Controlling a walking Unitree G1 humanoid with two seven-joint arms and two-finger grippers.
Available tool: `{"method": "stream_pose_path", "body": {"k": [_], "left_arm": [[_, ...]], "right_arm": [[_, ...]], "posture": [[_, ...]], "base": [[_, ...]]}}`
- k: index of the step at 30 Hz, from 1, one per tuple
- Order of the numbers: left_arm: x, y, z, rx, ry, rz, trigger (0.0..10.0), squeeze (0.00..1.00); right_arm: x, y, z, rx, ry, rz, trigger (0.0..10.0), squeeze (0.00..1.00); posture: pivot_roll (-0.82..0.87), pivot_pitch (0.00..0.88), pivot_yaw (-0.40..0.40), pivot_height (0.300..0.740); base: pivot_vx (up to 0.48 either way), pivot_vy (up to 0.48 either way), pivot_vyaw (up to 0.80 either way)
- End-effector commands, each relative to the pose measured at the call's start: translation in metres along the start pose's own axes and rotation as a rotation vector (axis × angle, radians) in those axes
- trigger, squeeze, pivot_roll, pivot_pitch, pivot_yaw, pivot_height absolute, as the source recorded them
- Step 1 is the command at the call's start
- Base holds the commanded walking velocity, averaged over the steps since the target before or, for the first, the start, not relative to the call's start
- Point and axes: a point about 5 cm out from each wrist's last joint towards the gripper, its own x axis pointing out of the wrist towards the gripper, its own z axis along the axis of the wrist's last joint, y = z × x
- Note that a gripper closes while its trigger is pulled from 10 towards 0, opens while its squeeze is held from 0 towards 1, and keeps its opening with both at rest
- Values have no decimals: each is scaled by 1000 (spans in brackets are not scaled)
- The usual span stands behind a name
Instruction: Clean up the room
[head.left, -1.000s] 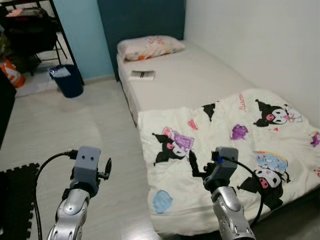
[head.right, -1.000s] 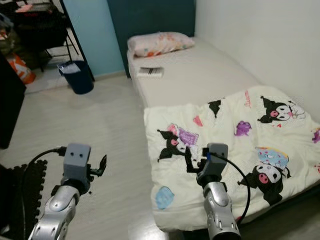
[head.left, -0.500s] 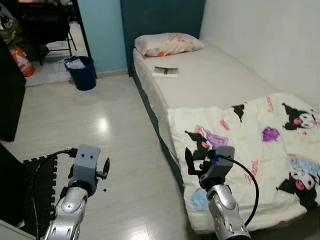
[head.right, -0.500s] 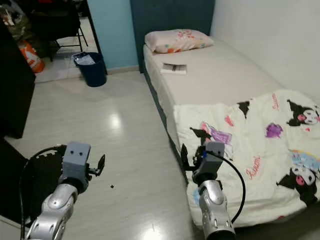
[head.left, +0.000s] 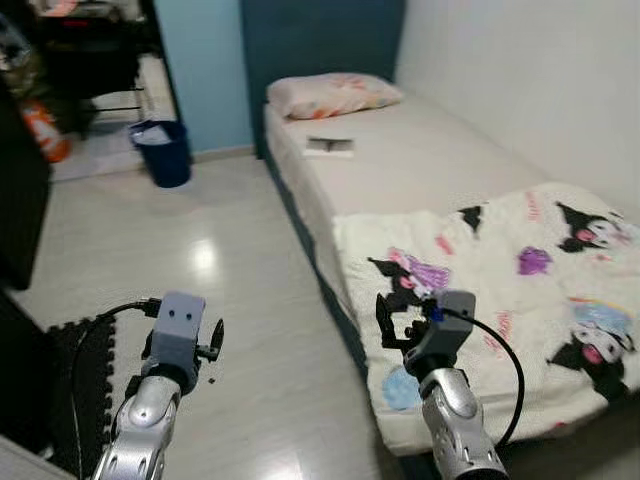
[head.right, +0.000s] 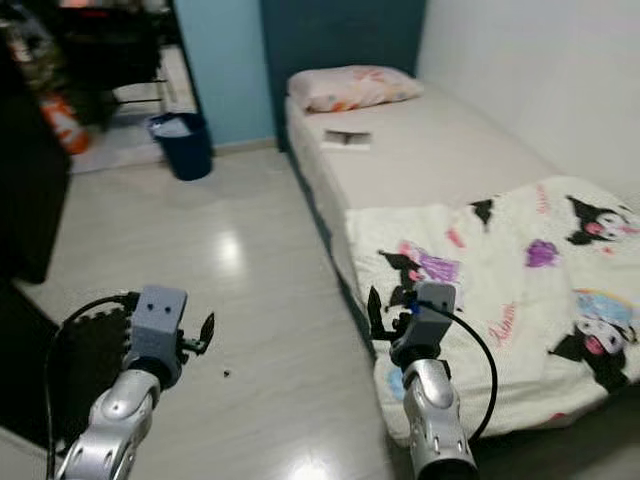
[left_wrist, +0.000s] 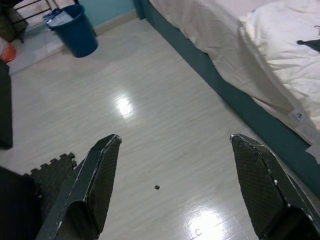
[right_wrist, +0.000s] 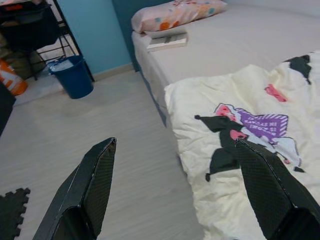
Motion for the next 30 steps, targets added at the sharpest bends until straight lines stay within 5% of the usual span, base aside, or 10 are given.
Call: {"method": "stream_pose_path", "body": {"k": [1,11,19,30], "left_arm": [[-1,6,-7,16,41,26,10000,0],[-1,7,-4,-3,12,34,10000,0],[-3,11,-11,-18,36,84,10000,0],[-4,13,-12,-20,46,105,10000,0]], "right_arm": [[-1,2,-4,8,12,4,10000,0],[-2,1,-4,6,10,12,10000,0],[-1,22,-7,-83,59,175,10000,0],[-2,31,-13,-101,88,231,10000,0]], "posture": [[-9,109,17,740],[-9,102,16,740],[-17,95,13,740],[-12,93,6,740]], "base": [[0,-480,0],[0,-327,0],[0,0,0],[0,0,764]]}}
